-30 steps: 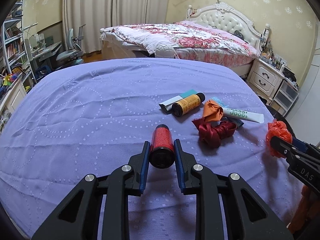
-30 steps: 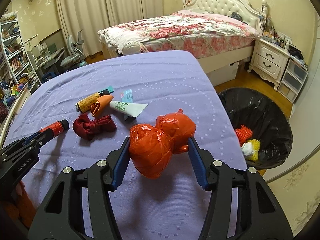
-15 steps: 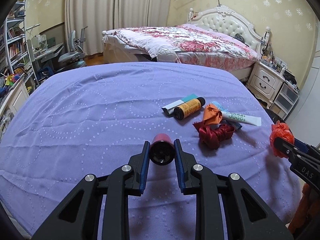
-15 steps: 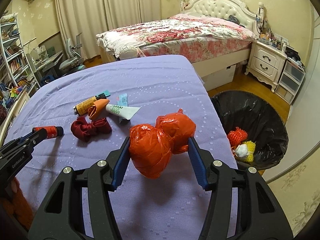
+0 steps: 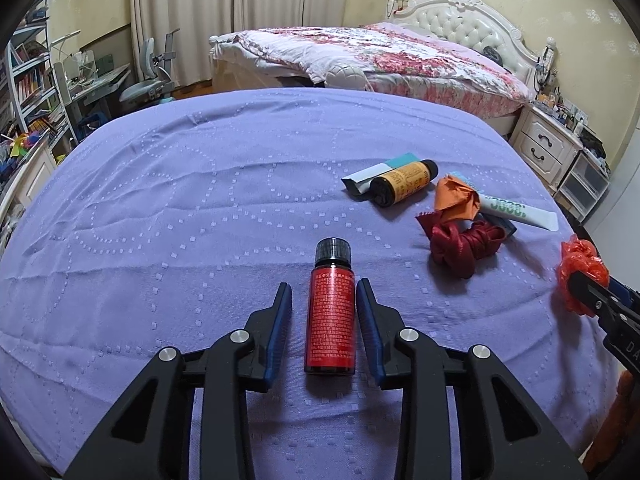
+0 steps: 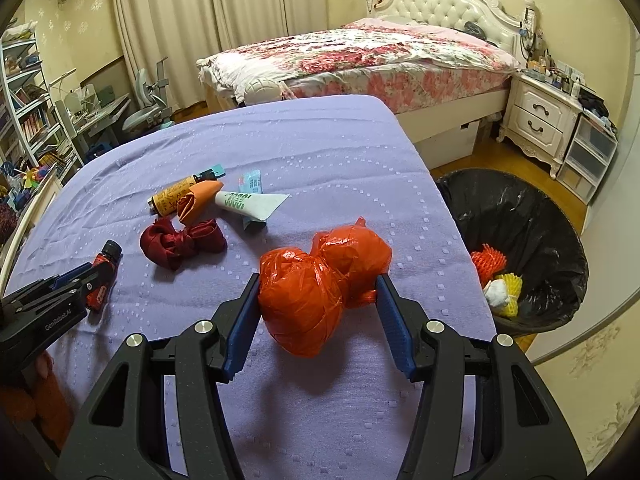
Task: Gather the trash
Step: 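Carry the red can in the left tool while the right tool carries the orange bag to the bin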
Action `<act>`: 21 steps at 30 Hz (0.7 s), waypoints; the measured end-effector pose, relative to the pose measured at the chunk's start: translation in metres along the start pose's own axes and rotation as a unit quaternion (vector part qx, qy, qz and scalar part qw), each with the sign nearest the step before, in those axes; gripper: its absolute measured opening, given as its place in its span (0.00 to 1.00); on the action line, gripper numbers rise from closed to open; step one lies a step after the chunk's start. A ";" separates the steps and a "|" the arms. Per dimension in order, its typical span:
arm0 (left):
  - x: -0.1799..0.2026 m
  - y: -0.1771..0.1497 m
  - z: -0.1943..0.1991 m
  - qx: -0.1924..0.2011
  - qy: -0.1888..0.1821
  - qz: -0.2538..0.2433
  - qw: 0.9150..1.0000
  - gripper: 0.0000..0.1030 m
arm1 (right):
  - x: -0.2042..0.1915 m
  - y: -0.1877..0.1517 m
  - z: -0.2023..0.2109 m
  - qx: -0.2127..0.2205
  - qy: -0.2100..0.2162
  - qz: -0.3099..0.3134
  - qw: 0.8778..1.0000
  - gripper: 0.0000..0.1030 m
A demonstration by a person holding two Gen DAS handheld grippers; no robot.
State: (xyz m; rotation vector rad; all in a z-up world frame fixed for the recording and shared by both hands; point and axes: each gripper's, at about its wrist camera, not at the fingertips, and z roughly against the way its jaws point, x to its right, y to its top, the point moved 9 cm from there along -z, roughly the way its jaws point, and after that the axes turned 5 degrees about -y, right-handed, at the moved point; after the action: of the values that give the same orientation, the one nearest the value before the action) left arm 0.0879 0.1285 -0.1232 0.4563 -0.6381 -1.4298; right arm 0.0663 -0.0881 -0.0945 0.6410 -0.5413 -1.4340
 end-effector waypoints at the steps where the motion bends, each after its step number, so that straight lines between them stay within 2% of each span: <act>1: 0.000 -0.001 -0.001 -0.003 -0.002 0.001 1.000 0.33 | 0.001 0.000 -0.001 -0.001 0.000 0.000 1.000 0.53; 5: 0.001 -0.003 -0.001 -0.003 -0.006 -0.005 1.000 0.24 | 0.000 -0.001 -0.004 -0.005 0.000 0.001 1.000 0.53; 15: 0.006 0.003 0.012 0.019 -0.011 -0.004 1.000 0.24 | -0.002 0.001 0.001 0.002 0.001 0.004 1.000 0.53; 21: 0.029 0.014 0.024 0.038 -0.030 -0.021 0.999 0.24 | 0.005 0.009 0.007 0.013 -0.004 0.000 1.000 0.53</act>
State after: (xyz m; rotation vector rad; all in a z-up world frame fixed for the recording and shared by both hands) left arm 0.0831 0.1031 -0.0923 0.4905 -0.7375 -1.4666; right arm 0.0678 -0.0936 -0.0835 0.6556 -0.5666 -1.4331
